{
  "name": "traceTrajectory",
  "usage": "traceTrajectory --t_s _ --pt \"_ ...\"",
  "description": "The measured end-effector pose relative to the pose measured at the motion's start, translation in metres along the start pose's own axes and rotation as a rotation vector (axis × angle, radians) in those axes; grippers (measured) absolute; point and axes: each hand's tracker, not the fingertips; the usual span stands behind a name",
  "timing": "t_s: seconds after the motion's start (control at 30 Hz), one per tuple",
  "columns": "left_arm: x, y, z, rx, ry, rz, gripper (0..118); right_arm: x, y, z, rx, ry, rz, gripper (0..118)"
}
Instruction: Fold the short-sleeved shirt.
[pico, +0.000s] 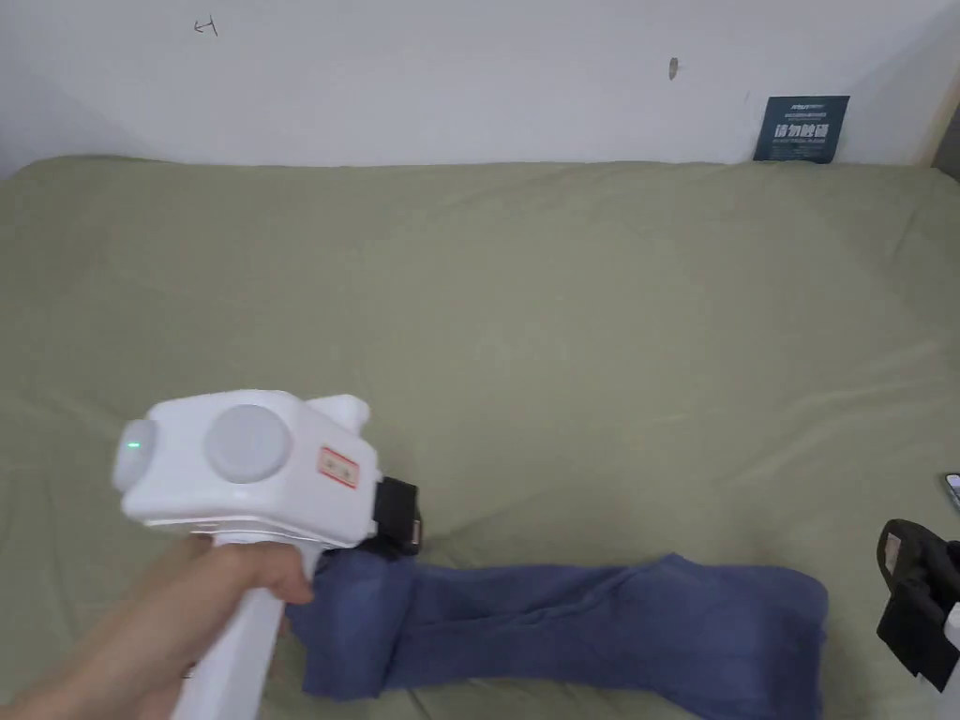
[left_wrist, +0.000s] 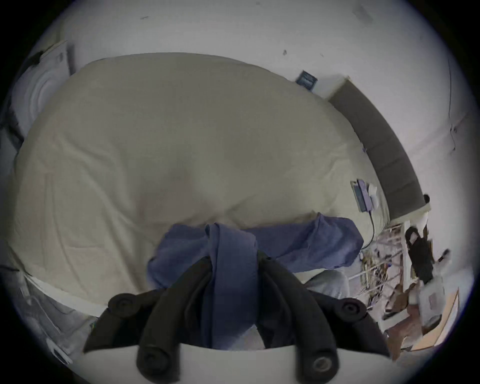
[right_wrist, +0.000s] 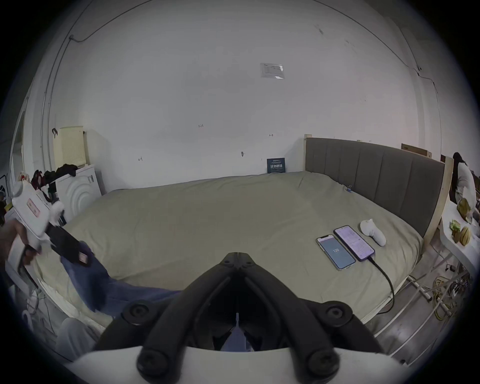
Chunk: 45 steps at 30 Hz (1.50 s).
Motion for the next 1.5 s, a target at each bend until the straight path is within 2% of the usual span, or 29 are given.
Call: traceTrajectory --t_s 0.13,0.17,0.23,0.27,0.4,0.47,0.5,0.53,0.6,0.67,0.77,1.0,1.1,1.23,1.3,1.37,1.5 --pt "0.038 0.004 -0.062 0.001 0.077 -0.067 23 0.008 -0.004 -0.002 -0.013 -0.019 -0.035 2" --pt "0.046 0.004 -0.076 -0.019 0.093 -0.062 41 0.010 -0.005 -0.002 -0.020 -0.025 -0.047 2" --pt "0.056 0.005 -0.097 -0.061 -0.001 -0.069 116 0.014 -0.006 -0.001 -0.027 -0.031 -0.069 2" --pt "0.057 0.004 -0.098 -0.039 -0.035 -0.044 118 0.016 -0.007 -0.001 -0.032 -0.036 -0.076 2" --pt "0.051 0.011 -0.069 -0.036 -0.136 0.025 115 0.021 -0.005 -0.001 -0.038 -0.048 -0.080 2" --pt "0.031 0.010 -0.046 -0.006 -0.180 0.039 105 0.022 -0.005 -0.004 -0.048 -0.049 -0.087 2" --pt "0.017 0.009 -0.035 0.021 -0.193 0.061 93 0.023 -0.005 -0.004 -0.055 -0.043 -0.102 2" --pt "0.004 0.005 -0.026 0.042 -0.200 0.087 67 0.023 -0.006 -0.005 -0.061 -0.035 -0.114 2" --pt "-0.020 -0.002 -0.017 0.062 -0.191 0.112 3 0.021 -0.007 -0.007 -0.071 -0.028 -0.113 2" --pt "-0.036 -0.007 -0.022 0.069 -0.140 0.110 0 0.018 -0.008 -0.008 -0.078 -0.024 -0.091 2" --pt "-0.039 -0.012 -0.047 0.012 -0.196 0.110 0 0.015 -0.007 -0.007 -0.084 -0.015 -0.076 2" --pt "0.020 -0.031 -0.128 -0.134 -0.336 0.079 0 0.010 0.001 0.000 -0.071 -0.020 -0.049 2" --pt "0.031 -0.042 -0.143 -0.120 -0.317 0.064 0 0.010 0.004 0.001 -0.068 -0.027 -0.037 2" --pt "0.016 -0.035 -0.118 -0.113 -0.336 0.105 0 0.005 0.005 -0.002 -0.073 -0.018 -0.028 2" --pt "0.004 -0.033 -0.082 -0.031 -0.334 0.053 0 0.000 0.005 -0.003 -0.069 -0.007 -0.024 2" --pt "-0.020 -0.034 -0.044 0.037 -0.348 0.042 0 -0.006 0.006 -0.004 -0.069 0.010 -0.019 2" --pt "-0.084 -0.047 0.012 0.139 -0.290 0.122 0 -0.020 0.005 -0.007 -0.066 0.043 0.007 2"
